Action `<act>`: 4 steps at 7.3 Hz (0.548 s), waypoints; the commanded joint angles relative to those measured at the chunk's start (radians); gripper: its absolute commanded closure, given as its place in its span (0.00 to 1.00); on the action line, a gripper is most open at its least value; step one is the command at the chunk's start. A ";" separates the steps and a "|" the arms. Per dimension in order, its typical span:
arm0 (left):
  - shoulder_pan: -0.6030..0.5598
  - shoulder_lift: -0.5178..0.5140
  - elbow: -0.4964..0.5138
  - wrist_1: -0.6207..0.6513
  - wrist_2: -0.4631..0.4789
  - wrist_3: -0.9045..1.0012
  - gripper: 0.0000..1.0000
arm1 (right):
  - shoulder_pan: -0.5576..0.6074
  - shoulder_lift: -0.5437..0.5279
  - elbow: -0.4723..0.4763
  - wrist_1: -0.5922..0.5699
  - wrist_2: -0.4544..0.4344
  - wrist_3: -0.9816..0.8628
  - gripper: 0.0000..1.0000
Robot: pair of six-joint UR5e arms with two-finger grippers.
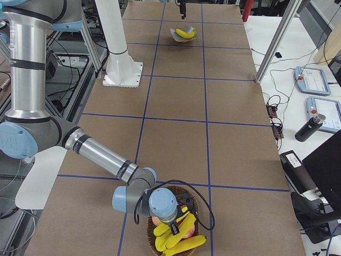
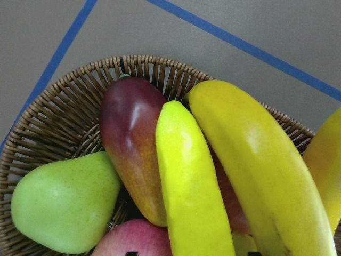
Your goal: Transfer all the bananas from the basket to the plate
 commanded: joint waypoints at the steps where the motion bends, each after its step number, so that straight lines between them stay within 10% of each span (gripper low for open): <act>1: 0.000 0.002 -0.001 0.000 0.001 0.003 0.00 | -0.002 0.008 0.008 0.000 0.001 0.003 1.00; 4: 0.000 0.006 -0.001 0.000 -0.001 0.003 0.00 | 0.002 -0.001 0.094 -0.010 0.007 0.006 1.00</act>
